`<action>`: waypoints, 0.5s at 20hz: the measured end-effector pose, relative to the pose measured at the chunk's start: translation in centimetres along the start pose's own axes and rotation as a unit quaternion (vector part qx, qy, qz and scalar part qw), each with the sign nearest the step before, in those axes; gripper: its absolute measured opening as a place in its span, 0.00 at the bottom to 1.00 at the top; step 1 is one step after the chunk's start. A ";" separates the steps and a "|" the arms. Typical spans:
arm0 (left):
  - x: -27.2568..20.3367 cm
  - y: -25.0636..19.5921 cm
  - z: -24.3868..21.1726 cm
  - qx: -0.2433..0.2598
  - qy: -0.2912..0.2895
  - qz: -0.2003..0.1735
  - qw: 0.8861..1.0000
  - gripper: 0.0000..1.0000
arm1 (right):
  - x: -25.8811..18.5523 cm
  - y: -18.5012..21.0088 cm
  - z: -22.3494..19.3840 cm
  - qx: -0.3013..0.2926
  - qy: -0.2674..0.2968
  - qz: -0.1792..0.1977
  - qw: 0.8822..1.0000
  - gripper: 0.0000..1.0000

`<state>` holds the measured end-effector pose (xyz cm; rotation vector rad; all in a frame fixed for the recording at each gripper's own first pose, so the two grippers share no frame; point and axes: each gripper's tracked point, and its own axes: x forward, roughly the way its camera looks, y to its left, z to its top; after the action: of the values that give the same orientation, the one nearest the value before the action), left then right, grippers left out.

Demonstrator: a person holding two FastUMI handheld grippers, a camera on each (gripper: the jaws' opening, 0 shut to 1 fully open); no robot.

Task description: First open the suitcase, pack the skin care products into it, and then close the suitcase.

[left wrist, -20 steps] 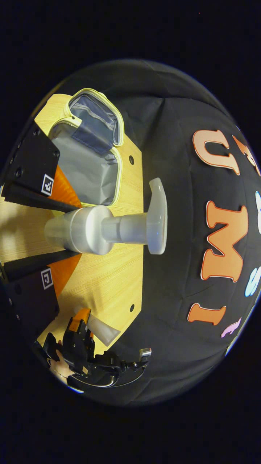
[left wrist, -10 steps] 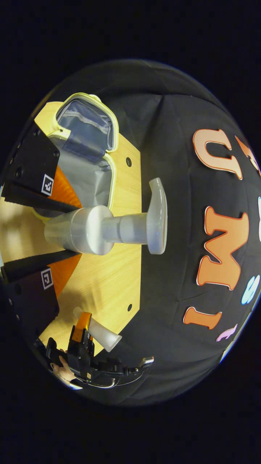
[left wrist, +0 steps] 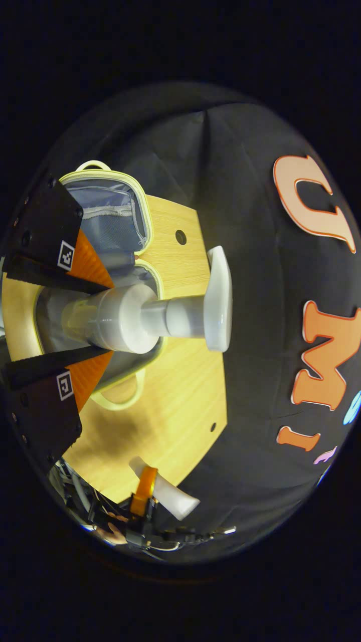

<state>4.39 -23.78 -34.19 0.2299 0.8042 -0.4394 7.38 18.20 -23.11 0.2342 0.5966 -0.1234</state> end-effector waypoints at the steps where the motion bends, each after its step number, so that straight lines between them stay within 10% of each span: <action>1: 1.2 0.5 -0.1 0.006 0.015 -0.006 1.000 0.58 | -0.5 0.8 -0.4 0.013 0.005 0.002 1.000 0.35; 10: 10.8 0.2 -6.3 -0.050 0.163 -0.033 0.985 0.58 | -1.8 1.5 -1.5 0.036 0.029 -0.007 0.999 0.35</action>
<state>7.06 -24.45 -46.36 0.1844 1.1544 -0.4280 5.38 20.09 -23.05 0.3044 0.6531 -0.1522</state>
